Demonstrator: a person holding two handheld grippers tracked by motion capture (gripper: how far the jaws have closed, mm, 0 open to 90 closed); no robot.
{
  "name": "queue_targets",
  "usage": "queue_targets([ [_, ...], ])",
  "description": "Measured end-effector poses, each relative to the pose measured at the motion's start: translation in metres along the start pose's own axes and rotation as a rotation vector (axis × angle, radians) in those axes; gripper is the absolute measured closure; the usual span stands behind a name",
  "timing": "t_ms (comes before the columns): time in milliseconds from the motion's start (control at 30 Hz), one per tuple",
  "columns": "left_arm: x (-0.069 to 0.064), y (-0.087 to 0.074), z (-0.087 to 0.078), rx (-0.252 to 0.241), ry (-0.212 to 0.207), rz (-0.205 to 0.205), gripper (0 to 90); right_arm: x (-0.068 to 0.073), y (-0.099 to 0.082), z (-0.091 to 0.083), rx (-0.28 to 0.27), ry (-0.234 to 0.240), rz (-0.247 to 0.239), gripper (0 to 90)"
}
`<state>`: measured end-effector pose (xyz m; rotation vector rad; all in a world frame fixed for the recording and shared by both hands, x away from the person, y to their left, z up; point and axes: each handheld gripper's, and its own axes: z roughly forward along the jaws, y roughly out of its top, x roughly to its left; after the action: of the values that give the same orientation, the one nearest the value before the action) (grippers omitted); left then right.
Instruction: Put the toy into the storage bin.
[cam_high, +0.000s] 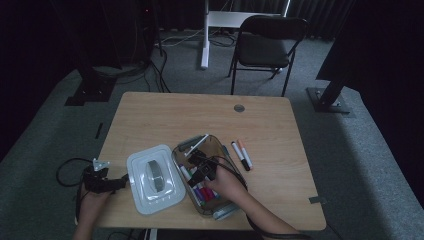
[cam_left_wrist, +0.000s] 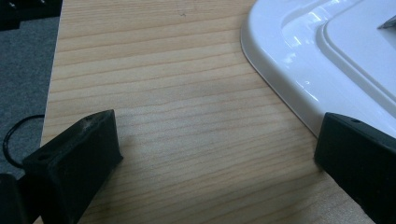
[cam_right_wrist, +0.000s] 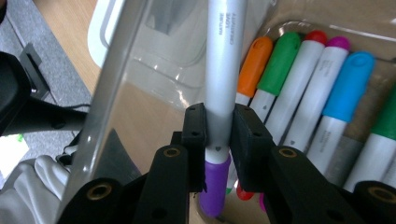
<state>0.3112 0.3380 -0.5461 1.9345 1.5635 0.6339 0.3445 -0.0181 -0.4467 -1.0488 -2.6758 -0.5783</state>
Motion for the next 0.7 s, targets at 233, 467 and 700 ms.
queue_targets([
  [233, 0.000, 0.000, 0.000, 0.000, -0.001, -0.001, 0.5, 0.000, 0.003, 0.015, 0.054, 0.002, 0.002, 76.1],
  [467, 0.000, 0.000, 0.000, 0.002, -0.001, 0.000, 0.5, -0.005, 0.002, 0.023, 0.093, -0.003, 0.009, 75.4],
  [700, 0.000, 0.000, 0.000, 0.002, -0.001, 0.000, 0.5, -0.006, 0.002, 0.026, 0.107, -0.043, -0.009, 70.1],
])
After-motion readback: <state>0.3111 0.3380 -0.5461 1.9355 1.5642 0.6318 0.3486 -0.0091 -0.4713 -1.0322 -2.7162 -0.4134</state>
